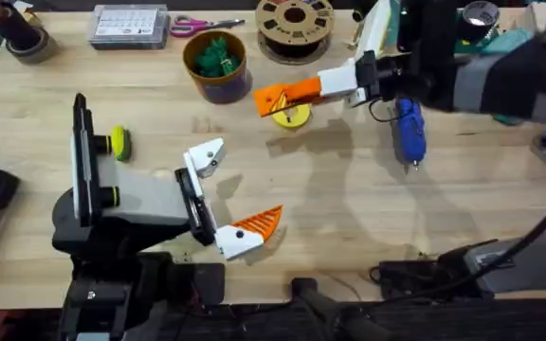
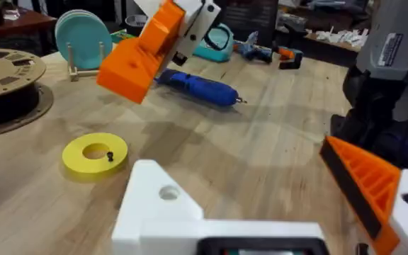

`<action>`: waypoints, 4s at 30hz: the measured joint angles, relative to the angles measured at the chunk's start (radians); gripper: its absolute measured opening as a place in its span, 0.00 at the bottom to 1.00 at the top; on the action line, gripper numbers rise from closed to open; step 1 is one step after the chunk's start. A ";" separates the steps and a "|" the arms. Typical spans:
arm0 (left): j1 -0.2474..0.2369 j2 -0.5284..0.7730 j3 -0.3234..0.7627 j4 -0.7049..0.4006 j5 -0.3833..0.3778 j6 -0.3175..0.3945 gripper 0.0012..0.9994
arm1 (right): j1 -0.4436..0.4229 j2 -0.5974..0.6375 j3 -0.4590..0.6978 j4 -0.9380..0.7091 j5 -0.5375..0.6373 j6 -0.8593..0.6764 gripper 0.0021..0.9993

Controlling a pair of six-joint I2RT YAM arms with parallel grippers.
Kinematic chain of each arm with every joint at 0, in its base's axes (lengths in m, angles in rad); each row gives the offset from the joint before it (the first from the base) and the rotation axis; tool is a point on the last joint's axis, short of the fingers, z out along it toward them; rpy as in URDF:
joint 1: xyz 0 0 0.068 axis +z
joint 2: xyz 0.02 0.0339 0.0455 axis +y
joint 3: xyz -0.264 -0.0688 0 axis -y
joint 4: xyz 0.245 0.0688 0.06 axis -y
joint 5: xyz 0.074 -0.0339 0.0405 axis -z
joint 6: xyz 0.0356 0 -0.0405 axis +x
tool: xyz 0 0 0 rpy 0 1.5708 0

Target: Pick up the gripper from the table and insert it into the empty holder that is missing its gripper. Then pick up a screw, insert it into the mounting hole, and use the screwdriver to tighten it. Finally, clean up the table by picking up the vegetable and placing it into the bucket.

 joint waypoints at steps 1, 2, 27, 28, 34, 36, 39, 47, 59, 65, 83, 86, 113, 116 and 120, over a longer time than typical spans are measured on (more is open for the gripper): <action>0.000 0.000 0.000 0.000 0.000 0.000 0.99 | 0.000 0.000 -0.028 0.114 -0.013 0.064 0.01; 0.000 0.000 0.000 0.000 0.000 0.000 0.99 | 0.000 0.000 -0.049 0.203 -0.021 0.119 0.01; 0.000 0.000 0.000 0.000 0.000 0.000 0.99 | 0.022 -0.006 -0.332 1.009 -0.079 0.870 0.01; 0.000 0.000 0.000 0.000 0.000 0.000 0.99 | 0.027 -0.006 -0.332 1.009 -0.079 0.870 0.01; 0.000 0.000 0.000 0.000 0.000 0.000 0.99 | 0.044 -0.006 -0.332 1.009 -0.079 0.870 0.01; 0.000 0.000 0.000 0.000 0.000 0.000 0.99 | 0.056 -0.006 -0.332 1.009 -0.079 0.870 0.01; 0.000 0.000 0.000 0.000 0.000 0.000 0.99 | 0.088 -0.006 -0.332 1.009 -0.077 0.869 0.01; 0.000 0.000 0.000 0.000 0.000 0.000 0.99 | 0.141 -0.006 -0.332 1.002 -0.034 0.862 0.01; 0.000 0.000 0.000 0.000 0.000 0.000 0.99 | 0.215 0.023 -0.335 1.008 0.050 0.866 0.01; 0.000 0.000 0.000 0.000 0.000 0.000 0.99 | 0.216 0.023 -0.406 1.165 0.106 0.921 0.01; 0.000 0.000 0.000 0.000 0.000 0.000 0.99 | 0.254 0.023 -0.481 1.206 0.212 1.044 0.01; 0.000 0.000 0.000 0.000 0.000 0.000 0.99 | 0.262 0.023 -0.481 1.206 0.228 1.046 0.01; 0.000 0.000 0.000 0.000 0.000 0.000 0.99 | 0.295 0.057 -0.481 1.228 0.284 1.050 0.01; 0.000 0.000 0.000 0.000 0.000 0.000 0.99 | 0.298 0.057 -0.481 1.228 0.295 1.049 0.01; 0.000 0.000 0.000 0.000 0.000 0.000 0.99 | 0.313 0.057 -0.481 1.229 0.315 1.049 0.01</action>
